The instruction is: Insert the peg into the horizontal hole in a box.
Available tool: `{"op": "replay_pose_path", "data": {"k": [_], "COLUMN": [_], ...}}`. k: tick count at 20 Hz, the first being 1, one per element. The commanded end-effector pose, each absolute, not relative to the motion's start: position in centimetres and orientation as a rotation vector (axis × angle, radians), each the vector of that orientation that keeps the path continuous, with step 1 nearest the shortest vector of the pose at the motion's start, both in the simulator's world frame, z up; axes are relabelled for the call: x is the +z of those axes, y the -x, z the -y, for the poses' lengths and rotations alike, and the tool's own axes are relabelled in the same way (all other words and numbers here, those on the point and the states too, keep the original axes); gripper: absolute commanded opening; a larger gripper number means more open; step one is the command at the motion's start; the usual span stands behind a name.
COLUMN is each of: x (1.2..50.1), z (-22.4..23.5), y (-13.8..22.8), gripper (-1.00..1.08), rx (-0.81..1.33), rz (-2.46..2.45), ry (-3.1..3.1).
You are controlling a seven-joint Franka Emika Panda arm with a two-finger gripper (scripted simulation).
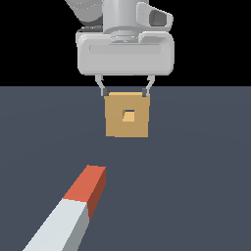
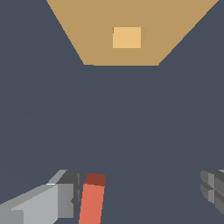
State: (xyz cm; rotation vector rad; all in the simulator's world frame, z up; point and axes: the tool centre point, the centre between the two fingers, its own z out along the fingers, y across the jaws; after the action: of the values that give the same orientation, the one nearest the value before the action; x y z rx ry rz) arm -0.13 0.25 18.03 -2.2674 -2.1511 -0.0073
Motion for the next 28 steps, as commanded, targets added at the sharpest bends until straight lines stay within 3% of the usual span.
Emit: {"op": "replay_pose_path", "data": {"k": [1,10,22,28], "x": [18.0,16.3,9.6,7.5], "z": [-0.2,3.2,16.1,20.1], "y": [0.1,1.4,6.5,8.0], "gripper": [1.0,1.0,1.0,1.0], "rx": [-0.007,-0.006,0.001,0.002], "rz": [2.151,2.13,2.051,2.025], "ry": [2.267,2.291,2.377,2.402]}}
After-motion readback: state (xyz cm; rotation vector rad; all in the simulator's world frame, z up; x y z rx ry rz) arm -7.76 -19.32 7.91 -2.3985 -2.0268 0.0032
